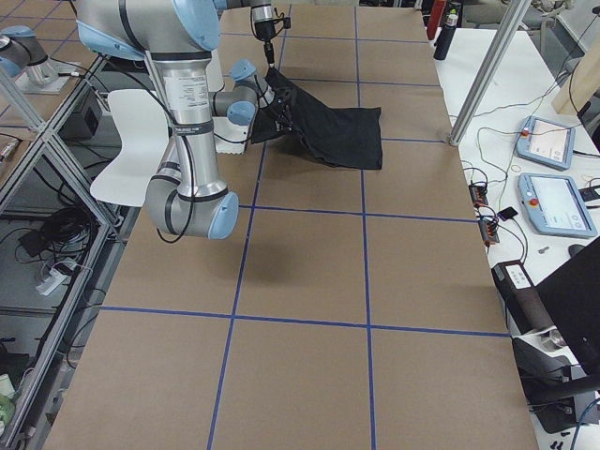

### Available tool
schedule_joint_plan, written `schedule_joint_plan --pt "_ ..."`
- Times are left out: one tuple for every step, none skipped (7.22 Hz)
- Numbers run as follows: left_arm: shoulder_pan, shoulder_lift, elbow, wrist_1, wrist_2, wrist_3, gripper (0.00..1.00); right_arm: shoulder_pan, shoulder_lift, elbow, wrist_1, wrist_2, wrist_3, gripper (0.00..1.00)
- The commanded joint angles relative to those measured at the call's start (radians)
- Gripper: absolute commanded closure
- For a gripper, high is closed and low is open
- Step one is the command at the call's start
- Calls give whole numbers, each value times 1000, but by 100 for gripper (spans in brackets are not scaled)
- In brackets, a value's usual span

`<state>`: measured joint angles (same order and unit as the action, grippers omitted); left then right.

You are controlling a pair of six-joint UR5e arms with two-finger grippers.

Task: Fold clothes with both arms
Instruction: 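Lift the near edge with both grippers and fold it away from the robot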

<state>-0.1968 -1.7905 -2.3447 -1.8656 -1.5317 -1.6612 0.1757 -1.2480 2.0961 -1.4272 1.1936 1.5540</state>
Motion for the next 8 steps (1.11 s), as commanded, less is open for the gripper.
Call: schedule_joint_plan --pt "-99 -67 48 23 -4 46 100 80 95 -100 -9 3 -2 100" --pt "-143 -122 111 52 -4 96 100 109 122 -135 -9 9 -3 100" --pt "-197 -157 178 54 -7 118 100 132 128 -152 -7 9 -9 100" --pt "-258 -199 224 55 -17 177 100 154 134 -177 -7 11 -11 100" --pt "-327 -211 260 55 -43 229 100 178 150 -211 -7 12 -12 100" --pt "-376 -245 315 54 -48 286 100 200 163 -247 -6 17 -14 100" --pt "-413 -295 396 48 -50 311 100 221 179 -289 -4 18 -14 100" --pt "-429 -347 483 40 -48 319 100 243 203 -327 -3 20 -15 100"
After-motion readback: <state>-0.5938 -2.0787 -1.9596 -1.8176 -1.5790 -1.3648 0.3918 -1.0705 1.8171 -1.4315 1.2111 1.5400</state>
